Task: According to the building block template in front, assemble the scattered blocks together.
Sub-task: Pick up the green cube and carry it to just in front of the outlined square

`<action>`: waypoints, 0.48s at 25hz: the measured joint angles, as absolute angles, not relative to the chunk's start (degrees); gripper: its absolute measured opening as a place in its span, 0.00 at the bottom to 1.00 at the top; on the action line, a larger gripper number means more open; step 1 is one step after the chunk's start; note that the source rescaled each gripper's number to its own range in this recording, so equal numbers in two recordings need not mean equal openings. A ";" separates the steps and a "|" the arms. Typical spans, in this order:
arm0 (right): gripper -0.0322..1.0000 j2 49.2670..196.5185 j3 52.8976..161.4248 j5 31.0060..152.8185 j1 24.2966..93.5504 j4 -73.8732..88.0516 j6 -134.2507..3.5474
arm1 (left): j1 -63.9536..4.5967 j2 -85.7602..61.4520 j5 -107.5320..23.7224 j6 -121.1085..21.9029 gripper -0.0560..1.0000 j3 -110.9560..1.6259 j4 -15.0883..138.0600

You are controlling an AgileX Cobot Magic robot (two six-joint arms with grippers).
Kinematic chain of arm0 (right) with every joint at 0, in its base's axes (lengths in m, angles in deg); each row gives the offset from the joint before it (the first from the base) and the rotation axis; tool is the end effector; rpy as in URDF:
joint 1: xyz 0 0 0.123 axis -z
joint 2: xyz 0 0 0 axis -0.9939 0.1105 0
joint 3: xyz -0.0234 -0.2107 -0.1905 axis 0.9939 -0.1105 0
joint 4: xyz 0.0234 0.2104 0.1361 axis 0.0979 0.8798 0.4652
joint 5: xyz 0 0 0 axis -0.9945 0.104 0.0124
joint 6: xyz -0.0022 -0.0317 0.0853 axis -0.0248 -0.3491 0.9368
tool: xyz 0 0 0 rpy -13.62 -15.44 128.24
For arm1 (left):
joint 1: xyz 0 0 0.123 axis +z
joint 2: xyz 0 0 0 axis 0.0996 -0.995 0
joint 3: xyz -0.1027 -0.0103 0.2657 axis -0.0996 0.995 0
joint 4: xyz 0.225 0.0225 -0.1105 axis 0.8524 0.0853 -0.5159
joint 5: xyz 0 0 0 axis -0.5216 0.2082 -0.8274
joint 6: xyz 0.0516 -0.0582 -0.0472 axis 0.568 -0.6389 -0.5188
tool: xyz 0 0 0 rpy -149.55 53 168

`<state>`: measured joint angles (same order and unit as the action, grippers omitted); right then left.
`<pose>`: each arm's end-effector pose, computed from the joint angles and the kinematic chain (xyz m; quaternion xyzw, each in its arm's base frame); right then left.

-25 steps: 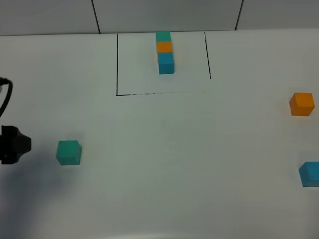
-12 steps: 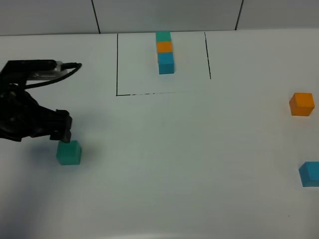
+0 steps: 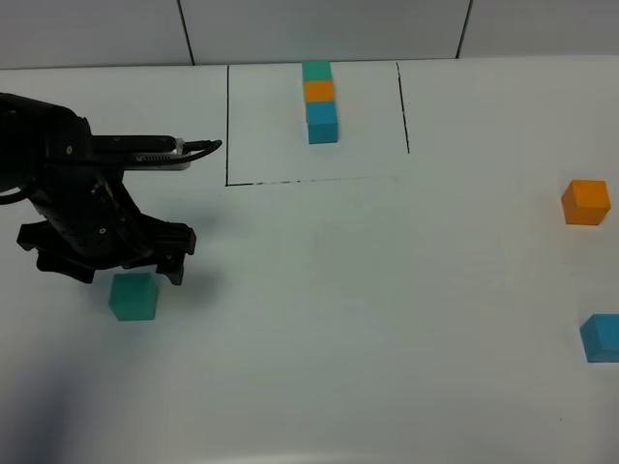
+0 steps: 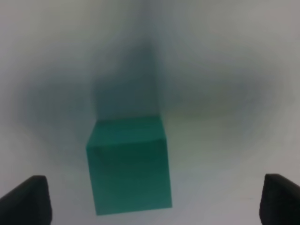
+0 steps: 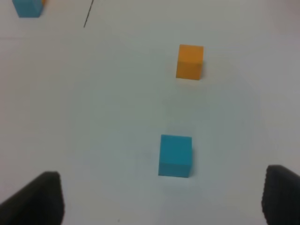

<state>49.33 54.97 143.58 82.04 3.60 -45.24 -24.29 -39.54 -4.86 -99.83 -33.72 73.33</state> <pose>-0.0049 0.0059 0.2740 -0.0340 0.8535 0.0332 0.5189 0.3051 -0.1044 0.1718 0.0110 0.9942 -0.0418 0.0982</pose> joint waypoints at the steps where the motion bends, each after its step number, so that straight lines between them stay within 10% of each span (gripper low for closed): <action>1: 0.74 49.33 54.97 143.58 82.04 3.60 -45.24 | -24.29 -39.84 -5.00 -99.83 0.97 -33.31 73.32; 12: 0.74 49.33 54.97 143.58 82.04 3.60 -45.24 | -24.29 -41.82 -10.35 -99.77 0.97 -27.94 74.18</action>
